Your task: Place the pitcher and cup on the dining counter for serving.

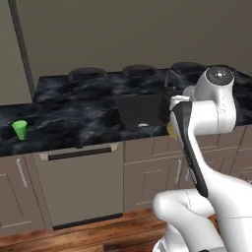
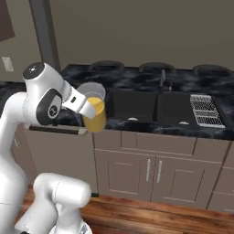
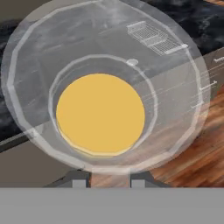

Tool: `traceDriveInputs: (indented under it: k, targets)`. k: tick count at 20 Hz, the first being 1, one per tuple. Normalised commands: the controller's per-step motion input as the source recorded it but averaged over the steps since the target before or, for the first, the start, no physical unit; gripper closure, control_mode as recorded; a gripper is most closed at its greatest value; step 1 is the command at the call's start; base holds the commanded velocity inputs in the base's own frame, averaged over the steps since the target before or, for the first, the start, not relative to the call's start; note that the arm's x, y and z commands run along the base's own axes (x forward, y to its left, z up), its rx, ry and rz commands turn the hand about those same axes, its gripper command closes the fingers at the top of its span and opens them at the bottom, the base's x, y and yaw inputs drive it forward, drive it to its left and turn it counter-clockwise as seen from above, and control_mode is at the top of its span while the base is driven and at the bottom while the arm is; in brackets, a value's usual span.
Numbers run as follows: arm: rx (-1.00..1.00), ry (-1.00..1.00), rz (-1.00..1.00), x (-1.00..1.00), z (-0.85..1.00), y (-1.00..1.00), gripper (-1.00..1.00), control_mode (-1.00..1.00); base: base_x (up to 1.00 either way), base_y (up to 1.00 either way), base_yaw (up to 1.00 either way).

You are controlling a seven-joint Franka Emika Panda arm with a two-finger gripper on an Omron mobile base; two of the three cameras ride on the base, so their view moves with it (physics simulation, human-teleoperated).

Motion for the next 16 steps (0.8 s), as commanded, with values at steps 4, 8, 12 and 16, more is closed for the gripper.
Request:
traceDriveInputs:
  k: [4, 8, 12, 16]
  targets:
    - [0.00, 0.00, 0.00, 0.00, 0.00, 0.00, 1.00, 1.00, -0.16, -1.00, -0.17]
    - [0.00, 0.00, 0.00, 0.00, 0.00, 0.00, 1.00, 1.00, 0.00, -1.00, -0.19]
    - [0.00, 0.00, 0.00, 0.00, 0.00, 0.00, 1.00, 1.00, 0.21, -1.00, -0.19]
    - [0.00, 0.00, 0.00, 0.00, 0.00, 0.00, 1.00, 1.00, 0.39, -1.00, -0.20]
